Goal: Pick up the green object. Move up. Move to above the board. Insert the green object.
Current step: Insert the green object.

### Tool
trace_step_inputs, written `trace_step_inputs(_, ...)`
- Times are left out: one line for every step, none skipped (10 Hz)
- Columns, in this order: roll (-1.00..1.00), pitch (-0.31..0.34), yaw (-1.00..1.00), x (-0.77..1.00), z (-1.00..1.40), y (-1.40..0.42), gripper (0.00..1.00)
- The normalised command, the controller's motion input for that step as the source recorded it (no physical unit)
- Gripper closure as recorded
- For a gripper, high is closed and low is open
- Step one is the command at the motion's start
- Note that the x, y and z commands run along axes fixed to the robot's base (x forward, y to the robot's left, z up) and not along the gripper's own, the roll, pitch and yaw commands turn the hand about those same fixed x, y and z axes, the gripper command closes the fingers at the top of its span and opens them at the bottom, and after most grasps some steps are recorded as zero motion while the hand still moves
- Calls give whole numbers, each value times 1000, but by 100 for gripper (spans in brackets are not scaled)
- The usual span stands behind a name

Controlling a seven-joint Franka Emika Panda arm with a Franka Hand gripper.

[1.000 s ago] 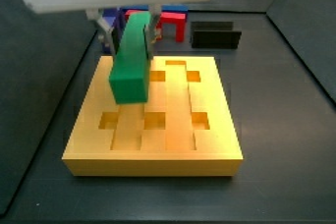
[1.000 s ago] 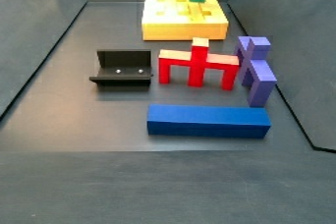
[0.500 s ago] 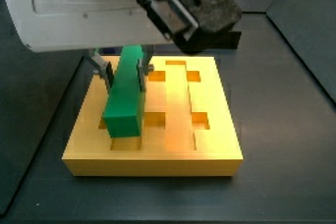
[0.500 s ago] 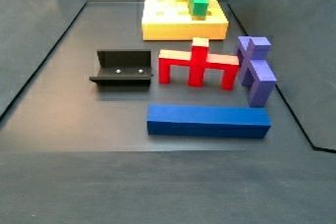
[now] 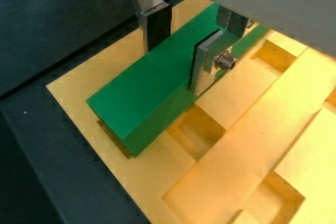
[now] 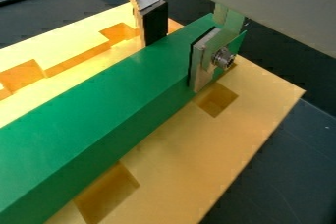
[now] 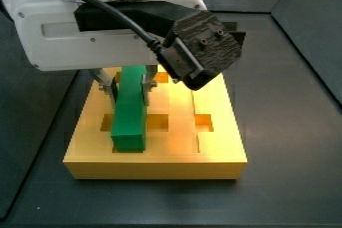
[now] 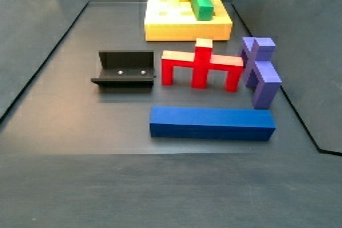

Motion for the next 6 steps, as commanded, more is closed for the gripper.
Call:
trace_step_inputs(236, 114, 20, 357, -191, -3, 100)
trace_step_inputs(166, 90, 0, 311, -200, -117, 100)
trace_step_inputs(141, 39, -9, 83, -300, -66, 100)
trace_step_inputs(86, 0, 0, 0, -369, -43, 100)
trace_step_inputs(13, 0, -23, -14, -354, 0, 100)
trace_step_inputs(0, 0, -51, -123, -154, 0, 100)
